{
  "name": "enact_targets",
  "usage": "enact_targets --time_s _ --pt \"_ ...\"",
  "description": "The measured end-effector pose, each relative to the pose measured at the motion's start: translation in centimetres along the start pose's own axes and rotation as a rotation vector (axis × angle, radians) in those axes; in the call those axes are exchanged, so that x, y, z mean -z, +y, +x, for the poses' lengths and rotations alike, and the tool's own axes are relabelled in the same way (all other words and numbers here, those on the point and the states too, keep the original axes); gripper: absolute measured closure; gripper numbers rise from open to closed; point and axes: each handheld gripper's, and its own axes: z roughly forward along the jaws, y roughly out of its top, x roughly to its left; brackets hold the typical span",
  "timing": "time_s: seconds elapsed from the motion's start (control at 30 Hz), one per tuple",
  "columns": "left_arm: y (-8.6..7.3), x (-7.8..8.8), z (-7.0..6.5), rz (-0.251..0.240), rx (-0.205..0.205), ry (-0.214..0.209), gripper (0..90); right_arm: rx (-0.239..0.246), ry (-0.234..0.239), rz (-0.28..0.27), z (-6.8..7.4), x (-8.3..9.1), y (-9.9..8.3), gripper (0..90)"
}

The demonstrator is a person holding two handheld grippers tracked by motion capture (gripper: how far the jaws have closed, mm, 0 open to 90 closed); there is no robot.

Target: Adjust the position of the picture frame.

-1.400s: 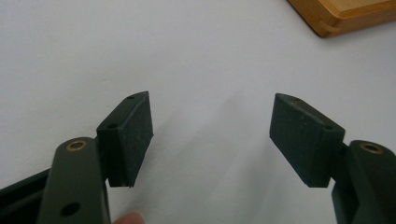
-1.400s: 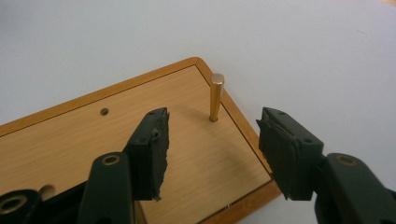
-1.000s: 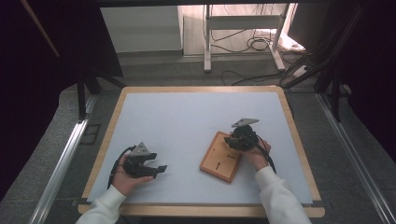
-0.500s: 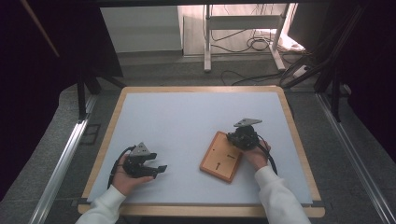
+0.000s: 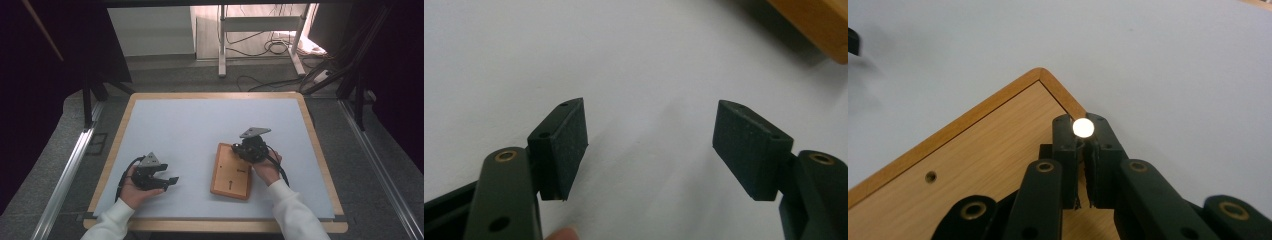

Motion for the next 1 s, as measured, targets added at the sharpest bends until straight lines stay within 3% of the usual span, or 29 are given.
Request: enact_targets --time_s 0.33,0.53,0.77,0.8,0.83,0.9,1.0 --pt "0.0 0.0 0.0 -0.001 -0.007 0.001 29.9 0.028 0.024 -0.008 2.4 -0.9 1.3 84.9" --pt "0.0 0.2 0.1 -0.004 -0.005 0.003 29.9 0.070 0.053 0.011 4.4 -3.2 2.1 84.9" --pt "0.0 0.1 -0.1 -0.003 0.001 0.000 29.8 0.085 0.037 0.057 4.8 -5.7 1.4 84.0" --pt "0.0 0.1 -0.1 -0.003 0.000 0.000 29.9 0.079 0.048 0.045 4.6 -5.7 1.3 82.5" --pt "0.0 0.1 0.0 -0.004 -0.002 0.001 29.9 0.069 0.057 0.025 4.5 -5.5 1.3 74.2" --pt "0.0 0.1 0.0 -0.004 -0.006 0.002 29.9 0.080 0.030 -0.005 4.4 -4.4 1.6 61.7" --pt "0.0 0.1 0.0 -0.003 -0.007 0.001 29.8 0.091 0.013 -0.027 4.3 -2.8 1.7 55.7"
